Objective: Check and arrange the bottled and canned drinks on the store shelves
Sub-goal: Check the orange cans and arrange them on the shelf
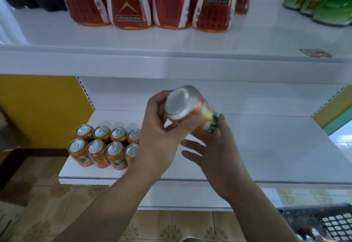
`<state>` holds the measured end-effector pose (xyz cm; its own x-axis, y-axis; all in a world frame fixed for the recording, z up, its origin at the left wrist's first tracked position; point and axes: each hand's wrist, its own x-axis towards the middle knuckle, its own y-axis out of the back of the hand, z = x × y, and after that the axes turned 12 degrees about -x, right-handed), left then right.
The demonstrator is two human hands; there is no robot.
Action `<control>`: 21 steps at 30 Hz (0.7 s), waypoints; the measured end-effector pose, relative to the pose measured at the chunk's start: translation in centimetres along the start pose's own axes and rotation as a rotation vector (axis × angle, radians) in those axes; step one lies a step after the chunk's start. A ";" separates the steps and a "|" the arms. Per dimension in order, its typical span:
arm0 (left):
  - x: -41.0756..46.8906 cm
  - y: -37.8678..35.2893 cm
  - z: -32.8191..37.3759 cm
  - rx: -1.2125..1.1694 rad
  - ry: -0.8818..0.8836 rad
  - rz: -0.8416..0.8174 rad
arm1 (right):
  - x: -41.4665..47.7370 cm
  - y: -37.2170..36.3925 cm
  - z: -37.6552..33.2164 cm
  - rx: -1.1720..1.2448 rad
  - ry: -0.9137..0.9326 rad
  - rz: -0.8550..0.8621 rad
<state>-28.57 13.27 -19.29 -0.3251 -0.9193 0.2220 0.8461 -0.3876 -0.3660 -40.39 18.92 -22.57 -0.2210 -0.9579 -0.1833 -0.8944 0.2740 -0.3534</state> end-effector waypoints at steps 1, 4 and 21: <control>0.1 -0.1 0.0 -0.128 0.105 0.069 | -0.1 0.2 0.2 -0.088 0.073 0.041; 0.1 0.2 -0.2 -0.231 0.330 0.103 | -0.3 1.0 0.3 -0.270 0.291 0.087; -0.3 -0.1 -0.8 -0.092 0.278 -0.049 | -0.6 2.5 -1.4 -0.485 0.267 0.211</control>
<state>-28.92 13.56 -20.06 -0.4789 -0.8778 -0.0104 0.7886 -0.4250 -0.4444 -43.02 20.11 -22.10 -0.4472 -0.8928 0.0551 -0.8823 0.4504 0.1367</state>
